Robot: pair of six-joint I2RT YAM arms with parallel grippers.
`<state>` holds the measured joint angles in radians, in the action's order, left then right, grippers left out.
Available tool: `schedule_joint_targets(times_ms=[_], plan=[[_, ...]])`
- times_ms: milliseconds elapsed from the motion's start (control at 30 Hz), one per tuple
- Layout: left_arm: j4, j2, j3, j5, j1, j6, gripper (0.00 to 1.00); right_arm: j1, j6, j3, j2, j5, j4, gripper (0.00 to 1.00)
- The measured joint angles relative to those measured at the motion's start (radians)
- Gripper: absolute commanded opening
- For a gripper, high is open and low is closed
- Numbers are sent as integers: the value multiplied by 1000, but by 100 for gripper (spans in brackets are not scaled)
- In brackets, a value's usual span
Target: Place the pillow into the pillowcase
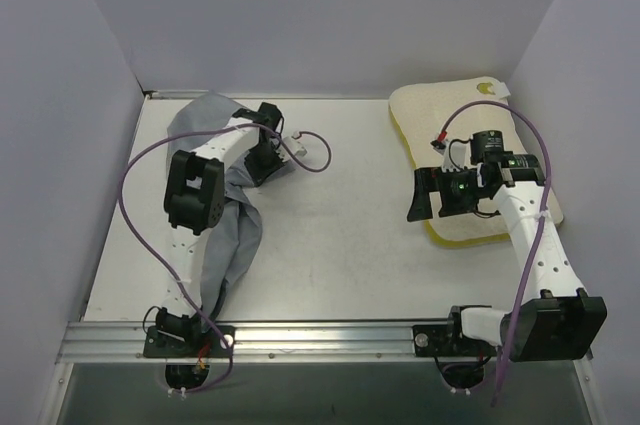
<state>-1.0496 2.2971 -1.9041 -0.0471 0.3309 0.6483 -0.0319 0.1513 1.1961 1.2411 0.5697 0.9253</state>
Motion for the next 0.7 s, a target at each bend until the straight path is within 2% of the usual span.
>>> schedule_joint_targets(times_ms=[33,233,333,433,500,567,600,633,700], plan=[[0,4,0,6,14,3,0,4,4,-2,0,2,0,100],[-18,36,-64,-4,152,10,0,35,23,-3,0,13,3,100],[-63,118,-253,-81,222,-43,0,66,31,-2,0,23,4,99],[-64,230,-564,-177,272,-142,0,87,32,15,16,29,11,99],[-4,269,-723,-235,284,-235,0,95,32,37,38,36,11,98],[105,249,-761,-273,279,-344,0,98,29,61,63,46,10,97],[156,235,-761,-274,274,-390,22,97,28,71,74,51,10,96],[199,223,-761,-273,264,-422,35,95,24,77,85,57,8,96],[255,201,-754,-274,237,-471,77,80,19,83,102,60,3,95]])
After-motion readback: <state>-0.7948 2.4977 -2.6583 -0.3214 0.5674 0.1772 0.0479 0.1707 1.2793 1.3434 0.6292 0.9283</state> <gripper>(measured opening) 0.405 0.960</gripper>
